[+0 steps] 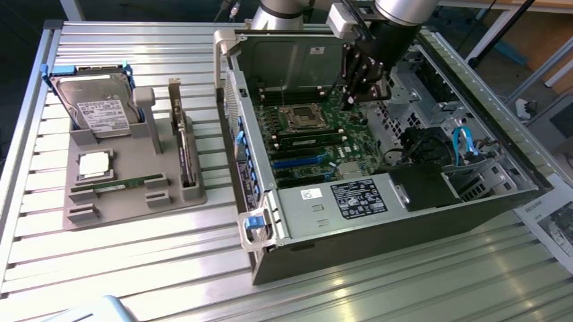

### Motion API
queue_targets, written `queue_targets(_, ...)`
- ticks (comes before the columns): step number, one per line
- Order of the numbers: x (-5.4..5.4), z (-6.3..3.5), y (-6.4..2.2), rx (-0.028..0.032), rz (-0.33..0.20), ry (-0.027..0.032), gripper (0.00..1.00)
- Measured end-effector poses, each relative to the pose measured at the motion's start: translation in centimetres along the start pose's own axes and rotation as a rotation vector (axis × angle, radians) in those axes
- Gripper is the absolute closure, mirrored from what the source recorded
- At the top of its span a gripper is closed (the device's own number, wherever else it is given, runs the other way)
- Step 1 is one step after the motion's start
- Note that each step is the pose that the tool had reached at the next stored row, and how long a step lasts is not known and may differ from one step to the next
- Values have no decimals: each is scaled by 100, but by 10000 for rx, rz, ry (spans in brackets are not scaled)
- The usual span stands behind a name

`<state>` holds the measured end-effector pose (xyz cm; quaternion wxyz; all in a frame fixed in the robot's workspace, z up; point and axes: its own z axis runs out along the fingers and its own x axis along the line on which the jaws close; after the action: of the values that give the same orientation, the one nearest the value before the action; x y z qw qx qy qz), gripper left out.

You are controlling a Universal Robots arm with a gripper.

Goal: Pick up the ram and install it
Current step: 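Press down the ram until it locks into place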

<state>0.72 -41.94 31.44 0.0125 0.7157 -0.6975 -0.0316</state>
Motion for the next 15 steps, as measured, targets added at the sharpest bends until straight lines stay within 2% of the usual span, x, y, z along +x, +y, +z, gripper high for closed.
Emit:
queue_targets(8, 4, -9, -151, 0, 0, -1, 90)
queue_targets(15, 5, 0, -155, 1, -1, -2, 90)
